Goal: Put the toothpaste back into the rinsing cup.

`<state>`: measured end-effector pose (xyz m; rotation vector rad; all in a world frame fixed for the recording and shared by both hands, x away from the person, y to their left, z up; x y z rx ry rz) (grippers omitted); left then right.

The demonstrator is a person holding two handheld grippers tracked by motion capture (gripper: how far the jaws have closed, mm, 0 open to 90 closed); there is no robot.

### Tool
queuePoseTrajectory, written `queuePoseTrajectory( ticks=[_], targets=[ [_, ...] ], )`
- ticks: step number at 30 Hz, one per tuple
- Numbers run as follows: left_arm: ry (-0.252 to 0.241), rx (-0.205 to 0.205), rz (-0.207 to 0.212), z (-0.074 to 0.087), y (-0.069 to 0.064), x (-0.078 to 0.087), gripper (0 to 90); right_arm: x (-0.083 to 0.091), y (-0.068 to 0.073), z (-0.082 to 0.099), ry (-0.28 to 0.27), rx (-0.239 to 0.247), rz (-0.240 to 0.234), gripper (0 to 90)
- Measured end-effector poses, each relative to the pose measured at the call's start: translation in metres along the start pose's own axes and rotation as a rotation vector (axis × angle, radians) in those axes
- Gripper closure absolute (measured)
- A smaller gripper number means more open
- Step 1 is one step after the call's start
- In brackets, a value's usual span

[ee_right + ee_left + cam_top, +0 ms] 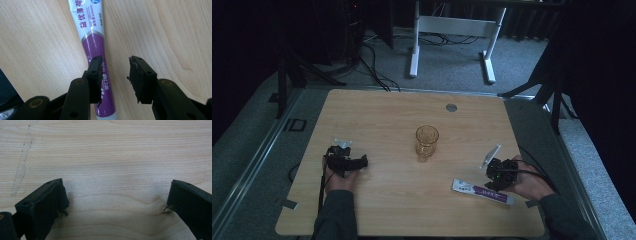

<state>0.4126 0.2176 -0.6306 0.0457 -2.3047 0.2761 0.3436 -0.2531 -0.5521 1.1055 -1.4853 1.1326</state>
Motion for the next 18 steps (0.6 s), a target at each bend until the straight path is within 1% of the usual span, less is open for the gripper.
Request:
queuePoseTrajectory(
  ticks=[1,5,18],
  targets=[
    [0.000,0.000,0.000,0.0000,0.0000,0.0000,1.4,-0.0004,-0.0003,-0.0005,0.001,0.006,0.001,62.7],
    [0.000,0.000,0.000,0.0000,0.0000,0.0000,1.4,-0.0010,-0.0002,-0.0022,0.006,0.005,-0.001,62.6],
    [0.000,0.000,0.000,0.0000,0.0000,0.0000,1.4,-0.0042,0.0030,-0.0052,0.023,0.017,-0.033,62.5]
  ],
)
Point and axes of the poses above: each handheld gripper's, and its own axes: x roughly backward along the jaws, z roughly out of its underside, y roughly to its left, the point moved 9 cm from there along -x, roughly forward along the jaws, and after that the axes turned 15 degrees about x, right-handed, at the moved point
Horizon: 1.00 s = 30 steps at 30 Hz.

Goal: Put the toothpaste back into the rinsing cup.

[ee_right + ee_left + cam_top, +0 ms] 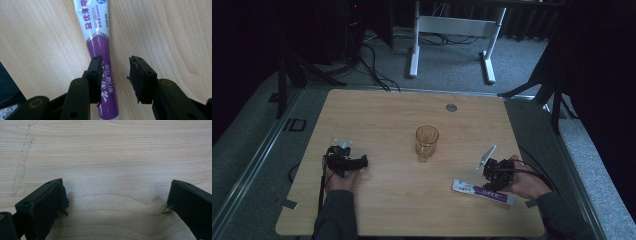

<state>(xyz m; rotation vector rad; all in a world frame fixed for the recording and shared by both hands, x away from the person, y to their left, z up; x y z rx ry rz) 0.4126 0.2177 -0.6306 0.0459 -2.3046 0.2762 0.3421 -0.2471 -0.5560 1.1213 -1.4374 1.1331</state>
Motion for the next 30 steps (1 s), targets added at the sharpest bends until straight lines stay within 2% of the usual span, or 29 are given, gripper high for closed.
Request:
queuePoseTrajectory(
  ticks=[30],
  targets=[
    [0.000,0.000,0.000,0.0000,0.0000,0.0000,1.4,-0.0098,0.0072,-0.0060,0.045,0.031,-0.047,61.3]
  ],
)
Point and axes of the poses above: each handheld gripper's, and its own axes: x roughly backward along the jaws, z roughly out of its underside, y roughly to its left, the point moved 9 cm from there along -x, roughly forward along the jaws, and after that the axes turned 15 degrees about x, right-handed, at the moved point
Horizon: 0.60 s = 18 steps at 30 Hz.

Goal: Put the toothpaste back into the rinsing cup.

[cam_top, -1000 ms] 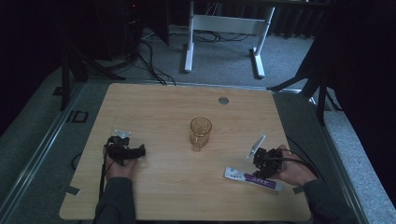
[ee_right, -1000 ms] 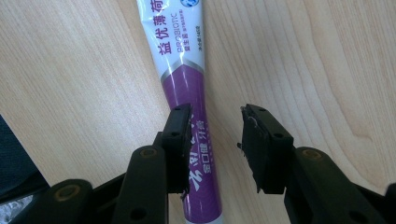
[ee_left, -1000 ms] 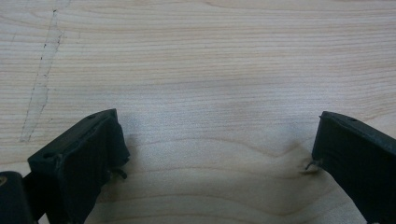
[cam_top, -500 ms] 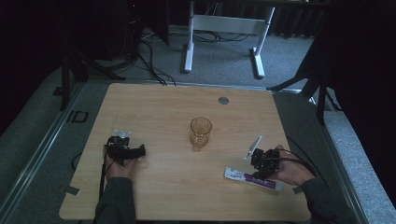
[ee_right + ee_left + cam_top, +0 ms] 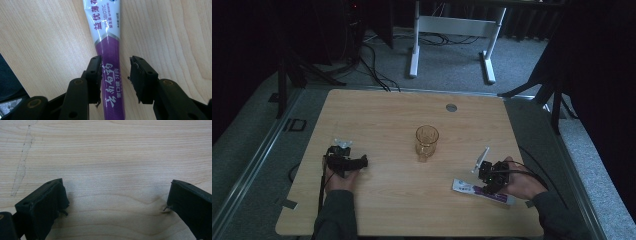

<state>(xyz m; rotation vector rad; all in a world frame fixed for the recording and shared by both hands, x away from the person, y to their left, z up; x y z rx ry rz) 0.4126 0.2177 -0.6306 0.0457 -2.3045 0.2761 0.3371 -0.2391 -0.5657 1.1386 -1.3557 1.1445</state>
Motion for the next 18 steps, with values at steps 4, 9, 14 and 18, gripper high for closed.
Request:
queuePoseTrajectory(
  ticks=[4,9,14,18],
  targets=[
    [0.000,0.000,0.000,0.000,0.000,0.000,1.4,-0.002,0.001,-0.002,0.000,0.009,-0.006,61.2],
    [0.000,0.000,0.000,0.000,0.000,0.000,1.4,-0.006,0.003,-0.003,0.014,0.014,-0.016,60.9],
    [-0.001,0.000,0.000,0.000,0.000,0.000,1.4,-0.009,0.005,-0.003,0.024,0.019,-0.030,61.1],
    [0.000,0.000,0.000,0.000,0.000,0.000,1.4,-0.012,0.005,0.000,0.038,0.016,-0.040,61.3]
  ],
)
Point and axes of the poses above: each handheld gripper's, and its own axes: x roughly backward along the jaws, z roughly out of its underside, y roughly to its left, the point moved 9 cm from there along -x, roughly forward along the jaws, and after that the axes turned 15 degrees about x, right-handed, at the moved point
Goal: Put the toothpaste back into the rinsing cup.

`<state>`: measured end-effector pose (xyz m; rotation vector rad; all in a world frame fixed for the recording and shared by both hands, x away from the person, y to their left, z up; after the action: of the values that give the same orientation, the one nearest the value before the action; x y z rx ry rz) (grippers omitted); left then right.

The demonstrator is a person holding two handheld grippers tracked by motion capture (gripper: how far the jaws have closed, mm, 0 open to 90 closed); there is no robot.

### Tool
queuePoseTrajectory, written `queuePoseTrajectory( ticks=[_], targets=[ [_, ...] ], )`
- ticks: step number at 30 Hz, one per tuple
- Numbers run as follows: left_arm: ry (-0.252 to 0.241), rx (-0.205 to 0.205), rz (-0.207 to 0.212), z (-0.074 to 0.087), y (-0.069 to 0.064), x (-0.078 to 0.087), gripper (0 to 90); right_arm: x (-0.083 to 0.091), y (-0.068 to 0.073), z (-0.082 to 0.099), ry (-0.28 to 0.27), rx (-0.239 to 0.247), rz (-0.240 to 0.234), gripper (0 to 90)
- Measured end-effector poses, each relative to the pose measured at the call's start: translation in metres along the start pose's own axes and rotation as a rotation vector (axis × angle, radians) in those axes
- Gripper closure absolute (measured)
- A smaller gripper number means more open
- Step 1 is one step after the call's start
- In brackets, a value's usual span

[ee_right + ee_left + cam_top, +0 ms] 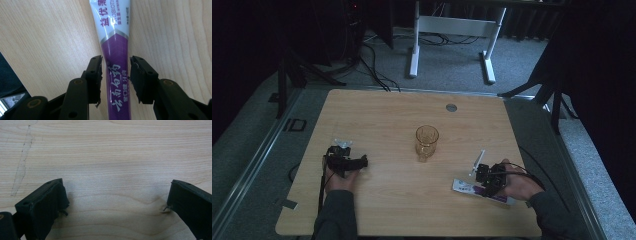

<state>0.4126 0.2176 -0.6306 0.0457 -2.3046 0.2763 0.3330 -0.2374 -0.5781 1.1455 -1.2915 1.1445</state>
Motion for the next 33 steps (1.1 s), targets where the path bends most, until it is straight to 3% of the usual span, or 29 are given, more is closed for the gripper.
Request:
queuePoseTrajectory(
  ticks=[33],
  targets=[
    [0.000,0.000,0.000,0.000,0.000,0.000,1.4,-0.022,-0.001,0.004,0.080,0.010,-0.017,62.5]
  ],
)
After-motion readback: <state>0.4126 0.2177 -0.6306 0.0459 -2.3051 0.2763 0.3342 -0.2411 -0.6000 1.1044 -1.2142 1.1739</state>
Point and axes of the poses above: each handheld gripper's, and its own axes: x roughly backward along the jaws, z roughly out of its underside, y roughly to its left, the point moved 9 cm from there along -x, roughly forward along the jaws, and after that the axes turned 15 degrees about x, right-handed, at the moved point
